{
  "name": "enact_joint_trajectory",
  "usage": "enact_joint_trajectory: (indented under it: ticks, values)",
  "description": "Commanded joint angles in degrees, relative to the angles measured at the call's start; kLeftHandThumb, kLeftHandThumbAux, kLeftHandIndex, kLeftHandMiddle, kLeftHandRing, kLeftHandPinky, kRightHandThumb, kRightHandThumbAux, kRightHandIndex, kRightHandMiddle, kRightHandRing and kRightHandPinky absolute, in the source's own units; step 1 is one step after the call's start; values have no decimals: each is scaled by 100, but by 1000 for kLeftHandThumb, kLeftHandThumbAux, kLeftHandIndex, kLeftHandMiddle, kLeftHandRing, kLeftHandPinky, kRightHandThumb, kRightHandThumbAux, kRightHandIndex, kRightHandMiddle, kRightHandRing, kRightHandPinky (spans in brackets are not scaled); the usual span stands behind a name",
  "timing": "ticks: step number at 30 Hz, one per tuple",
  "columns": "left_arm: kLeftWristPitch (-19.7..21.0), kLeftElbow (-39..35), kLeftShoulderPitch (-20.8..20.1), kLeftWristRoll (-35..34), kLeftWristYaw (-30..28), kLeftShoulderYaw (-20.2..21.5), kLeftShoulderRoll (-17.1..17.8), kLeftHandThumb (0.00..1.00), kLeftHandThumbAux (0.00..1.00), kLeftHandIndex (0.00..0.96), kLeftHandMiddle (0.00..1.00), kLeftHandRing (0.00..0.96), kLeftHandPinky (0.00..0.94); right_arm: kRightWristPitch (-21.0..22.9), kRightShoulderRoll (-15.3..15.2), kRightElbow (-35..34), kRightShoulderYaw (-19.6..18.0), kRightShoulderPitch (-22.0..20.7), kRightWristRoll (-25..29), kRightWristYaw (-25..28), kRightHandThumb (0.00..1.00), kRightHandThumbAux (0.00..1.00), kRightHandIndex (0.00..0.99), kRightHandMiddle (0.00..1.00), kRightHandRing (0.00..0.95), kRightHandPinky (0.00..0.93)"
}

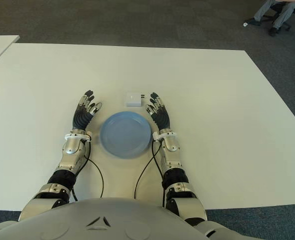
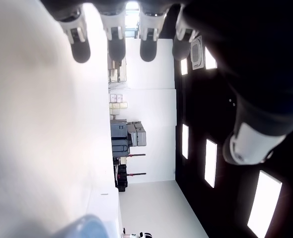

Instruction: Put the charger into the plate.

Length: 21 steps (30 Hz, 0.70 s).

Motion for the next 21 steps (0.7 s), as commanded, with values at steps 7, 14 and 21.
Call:
enact_joint_trajectory:
  ticks: [7, 14, 21]
  values:
    - [210, 301, 277, 41, 34, -24, -24, 0, 614, 2, 65, 61, 76, 234, 22, 124, 14, 214, -2, -18, 46, 678, 9, 54, 34, 59]
    - [221, 401, 247, 49, 24, -36, -14, 0, 610, 3, 65, 65, 75, 213, 45, 143, 3, 216, 28, 7, 52, 681, 8, 51, 33, 60]
    - [169, 530, 212, 93, 36, -63, -12, 0, 599, 0, 56, 54, 59, 166, 37, 235, -41, 194, 74, 20, 58, 687, 7, 49, 31, 58]
